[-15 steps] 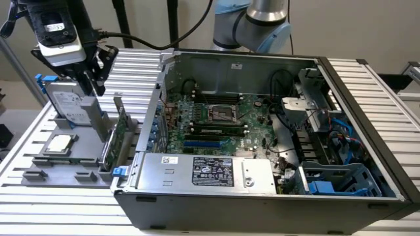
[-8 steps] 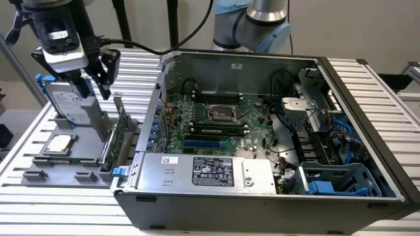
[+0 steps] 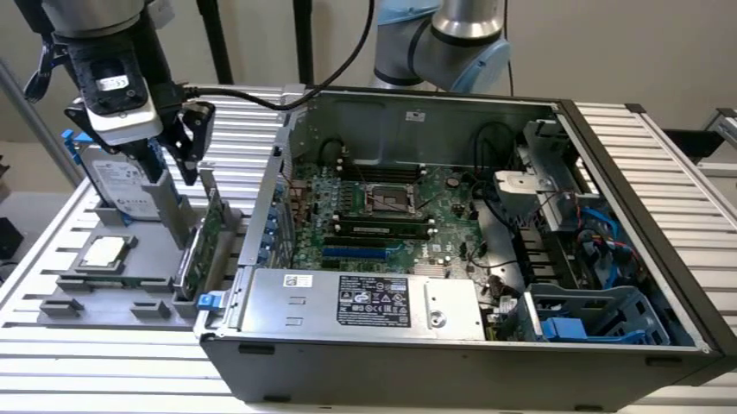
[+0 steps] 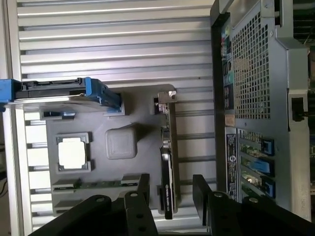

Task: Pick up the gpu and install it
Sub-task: 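Pick up the gpu and move the gpu toward the slot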

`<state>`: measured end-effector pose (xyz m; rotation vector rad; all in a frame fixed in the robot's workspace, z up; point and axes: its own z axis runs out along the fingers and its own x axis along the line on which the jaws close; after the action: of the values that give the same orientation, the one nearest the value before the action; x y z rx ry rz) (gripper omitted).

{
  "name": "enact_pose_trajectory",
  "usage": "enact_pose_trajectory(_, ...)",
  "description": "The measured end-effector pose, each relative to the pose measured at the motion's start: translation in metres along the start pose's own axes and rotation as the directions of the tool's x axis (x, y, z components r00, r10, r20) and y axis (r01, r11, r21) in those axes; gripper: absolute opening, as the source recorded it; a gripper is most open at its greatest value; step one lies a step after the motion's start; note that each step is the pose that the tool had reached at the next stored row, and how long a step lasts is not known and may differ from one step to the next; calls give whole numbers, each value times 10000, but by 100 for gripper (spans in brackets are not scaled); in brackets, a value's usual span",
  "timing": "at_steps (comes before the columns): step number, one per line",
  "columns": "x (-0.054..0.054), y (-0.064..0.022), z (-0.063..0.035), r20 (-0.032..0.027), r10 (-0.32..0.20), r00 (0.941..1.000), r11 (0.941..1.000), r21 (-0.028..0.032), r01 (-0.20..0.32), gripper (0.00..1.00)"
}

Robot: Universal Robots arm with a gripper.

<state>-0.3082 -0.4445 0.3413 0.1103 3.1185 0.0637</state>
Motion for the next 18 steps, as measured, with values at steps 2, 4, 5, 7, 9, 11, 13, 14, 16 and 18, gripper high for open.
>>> enact_pose_trajectory(2, 1, -2, 36, 0, 0, 10000, 10000, 0, 0, 100)
enact_pose_trajectory(4, 1, -3, 71, -1, 0, 10000, 10000, 0, 0, 100)
enact_pose_trajectory(5, 2, -4, 92, 0, 0, 10000, 10000, 0, 0, 100)
enact_pose_trajectory(7, 2, -6, 129, -1, 0, 10000, 10000, 1, 0, 100)
enact_pose_trajectory(9, 3, -7, 165, 0, 0, 10000, 10000, 0, 0, 100)
enact_pose_trajectory(11, 7, -16, 376, -1, 0, 10000, 10000, 1, 0, 100)
enact_pose_trajectory(13, 8, -18, 423, 0, -1, 10000, 10000, 1, 1, 100)
enact_pose_trajectory(14, 8, -18, 441, 0, 0, 10000, 10000, 1, 0, 100)
enact_pose_trajectory(16, 9, -20, 479, 0, 0, 10000, 10000, 1, 0, 100)
enact_pose_trajectory(18, 10, -22, 517, 0, 0, 10000, 10000, 1, 0, 100)
